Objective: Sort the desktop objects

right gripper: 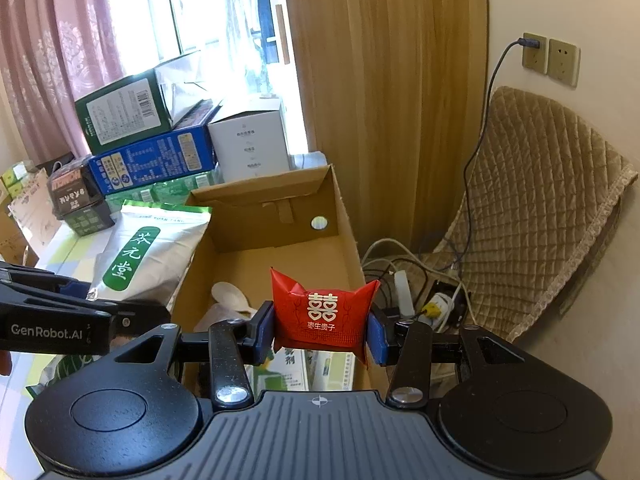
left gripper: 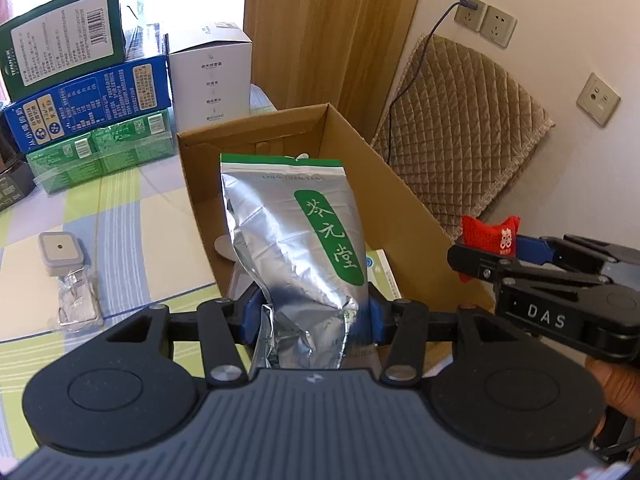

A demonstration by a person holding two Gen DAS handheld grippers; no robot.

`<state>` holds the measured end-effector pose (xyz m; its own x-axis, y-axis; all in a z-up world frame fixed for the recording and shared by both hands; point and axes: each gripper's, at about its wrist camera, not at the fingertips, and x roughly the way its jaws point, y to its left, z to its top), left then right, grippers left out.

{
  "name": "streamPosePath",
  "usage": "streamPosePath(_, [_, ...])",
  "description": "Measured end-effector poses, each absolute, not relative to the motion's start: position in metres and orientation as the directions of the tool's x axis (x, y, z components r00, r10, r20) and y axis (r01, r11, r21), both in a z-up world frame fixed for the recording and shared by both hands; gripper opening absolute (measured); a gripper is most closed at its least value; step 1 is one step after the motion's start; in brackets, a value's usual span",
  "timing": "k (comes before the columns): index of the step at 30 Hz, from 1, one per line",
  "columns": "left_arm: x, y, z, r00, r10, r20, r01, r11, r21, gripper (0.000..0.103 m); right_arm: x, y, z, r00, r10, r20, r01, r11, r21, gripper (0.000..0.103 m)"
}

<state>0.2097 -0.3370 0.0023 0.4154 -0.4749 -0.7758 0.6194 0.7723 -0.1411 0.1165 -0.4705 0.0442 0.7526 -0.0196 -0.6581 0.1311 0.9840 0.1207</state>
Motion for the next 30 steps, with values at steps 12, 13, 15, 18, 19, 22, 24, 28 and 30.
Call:
streamPosePath(12, [0.233,-0.345,-0.01,0.439,-0.47,-0.765,0.591,0.793,-0.148,0.052,0.135,-0.475,0.033,0.742,-0.032,-0.67,0.141,0.984,0.109,0.044])
streamPosePath(13, [0.233,-0.342,-0.01,0.442,-0.469,-0.764,0.589,0.795,-0.147,0.052,0.135,-0.475,0.032,0.741,-0.029,-0.671,0.139,0.984,0.11,0.044])
streamPosePath(15, [0.233,-0.336,-0.012,0.445,-0.467,-0.764,0.582,0.799,-0.149,0.052,0.137,-0.473,0.031,0.739,-0.023,-0.673,0.133,0.985,0.112,0.044])
streamPosePath(18, [0.233,-0.327,-0.013,0.451,-0.461,-0.764,0.574,0.805,-0.146,0.052,0.14,-0.468,0.029,0.738,-0.013,-0.675,0.123,0.986,0.116,0.044])
streamPosePath(19, [0.232,-0.324,-0.012,0.455,-0.458,-0.764,0.571,0.808,-0.145,0.052,0.141,-0.467,0.028,0.737,-0.009,-0.676,0.121,0.986,0.118,0.044])
streamPosePath(22, [0.232,-0.315,-0.011,0.464,-0.456,-0.759,0.562,0.814,-0.145,0.052,0.144,-0.464,0.027,0.736,0.002,-0.677,0.11,0.986,0.122,0.044])
streamPosePath(24, [0.233,-0.311,-0.01,0.469,-0.453,-0.758,0.558,0.817,-0.143,0.052,0.146,-0.461,0.027,0.735,0.008,-0.677,0.105,0.986,0.126,0.044])
streamPosePath(28, [0.233,-0.302,-0.009,0.474,-0.451,-0.756,0.549,0.823,-0.146,0.052,0.154,-0.46,0.028,0.742,0.055,-0.669,0.087,0.98,0.178,0.067])
streamPosePath(30, [0.232,-0.298,-0.009,0.475,-0.449,-0.756,0.546,0.825,-0.147,0.052,0.154,-0.463,0.03,0.75,0.056,-0.659,0.105,0.973,0.203,0.077])
